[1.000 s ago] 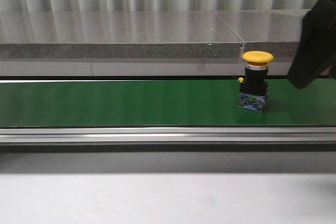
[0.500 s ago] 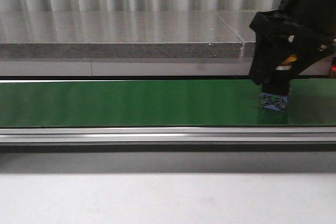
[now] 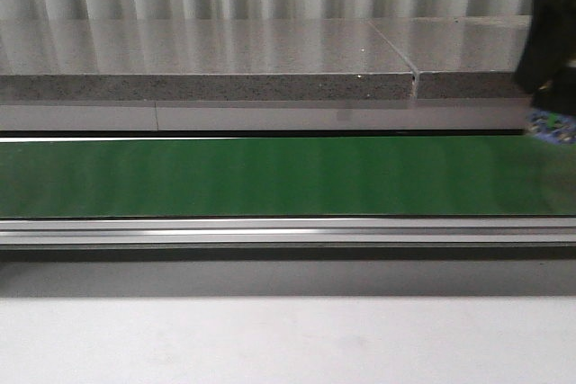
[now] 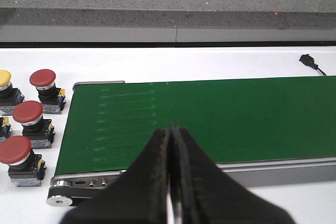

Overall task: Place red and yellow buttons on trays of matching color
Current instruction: 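Grasp the yellow button on the belt with the right gripper, then lower the yellow button into the yellow tray and open the right gripper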

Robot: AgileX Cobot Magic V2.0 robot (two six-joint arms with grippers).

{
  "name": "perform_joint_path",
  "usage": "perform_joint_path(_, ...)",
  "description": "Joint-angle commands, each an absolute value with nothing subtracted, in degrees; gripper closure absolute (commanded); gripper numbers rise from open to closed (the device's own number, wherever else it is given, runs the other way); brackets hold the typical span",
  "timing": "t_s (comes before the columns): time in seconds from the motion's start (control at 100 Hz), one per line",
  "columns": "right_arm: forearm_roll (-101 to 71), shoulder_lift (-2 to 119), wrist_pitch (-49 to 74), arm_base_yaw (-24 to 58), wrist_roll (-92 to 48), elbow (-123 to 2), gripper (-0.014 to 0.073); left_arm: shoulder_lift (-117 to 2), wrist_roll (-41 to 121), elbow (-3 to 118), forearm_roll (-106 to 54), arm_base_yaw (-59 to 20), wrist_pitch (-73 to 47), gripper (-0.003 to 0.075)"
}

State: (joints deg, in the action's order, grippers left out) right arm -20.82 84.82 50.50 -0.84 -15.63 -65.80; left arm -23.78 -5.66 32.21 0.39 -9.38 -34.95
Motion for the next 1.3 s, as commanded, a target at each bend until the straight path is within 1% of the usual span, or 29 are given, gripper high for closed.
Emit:
perform_joint_path(0.0,-21.91,79.81,51.53,-6.84,-13.95,-67.61,0.0458,-24.15,-5.52,33.72,0.00,-9.77,-30.46,0.0740)
perform_joint_path(0.25,-21.70,78.36,51.72,-23.70,-11.55,-67.18,0.0458,-24.15,-5.52,33.72,0.00,-9.77,-30.46,0.0740)
perform_joint_path(0.39,-20.89,78.79,48.58,-31.12,-11.03,-65.47,0.0458,-24.15,-5.52,33.72,0.00,-9.77,-30.46,0.0740)
perform_joint_path(0.53,-20.83,78.92,43.74,-36.62,-9.04,-62.16,0.0458,-24.15,-5.52,33.72,0.00,-9.77,-30.46,0.0740)
perform_joint_path(0.63,-20.83,78.92,38.87,-38.67,-8.39,-59.30,0.0458,-24.15,-5.52,33.72,0.00,-9.77,-30.46,0.0740)
perform_joint_path(0.83,-20.83,80.09,32.65,-39.16,-8.27,-56.03,0.0458,-24.15,-5.52,33.72,0.00,-9.77,-30.46,0.0740)
perform_joint_path(1.29,-20.41,92.19,30.69,-39.45,-8.27,-55.98,0.0458,-24.15,-5.52,33.72,0.00,-9.77,-30.46,0.0740)
